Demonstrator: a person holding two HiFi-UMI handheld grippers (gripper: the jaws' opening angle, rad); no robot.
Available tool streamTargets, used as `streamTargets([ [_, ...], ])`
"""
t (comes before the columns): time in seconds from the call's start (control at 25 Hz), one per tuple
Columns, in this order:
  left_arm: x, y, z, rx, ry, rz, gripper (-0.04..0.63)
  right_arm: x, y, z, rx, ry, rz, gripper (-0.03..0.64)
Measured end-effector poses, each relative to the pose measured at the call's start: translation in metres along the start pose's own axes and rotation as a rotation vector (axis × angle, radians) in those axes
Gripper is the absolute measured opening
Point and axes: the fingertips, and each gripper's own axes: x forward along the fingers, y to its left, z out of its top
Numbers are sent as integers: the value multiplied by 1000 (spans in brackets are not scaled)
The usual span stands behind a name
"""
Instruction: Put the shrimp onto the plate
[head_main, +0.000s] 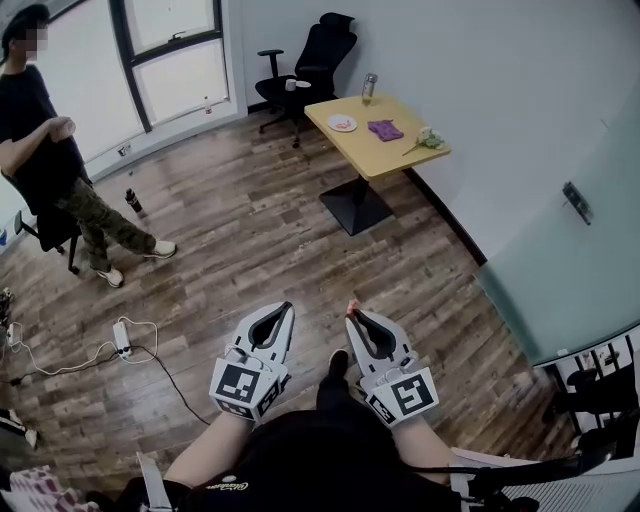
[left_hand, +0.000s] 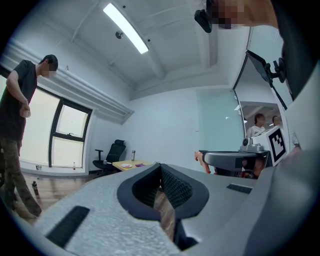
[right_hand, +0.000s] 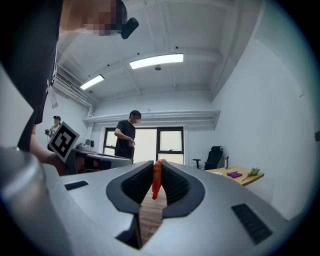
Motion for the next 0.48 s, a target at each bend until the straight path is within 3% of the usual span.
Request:
streamTargets([
  [0.48, 157, 39, 16, 7, 8, 70, 2, 82, -143, 3, 2, -10, 72, 48],
])
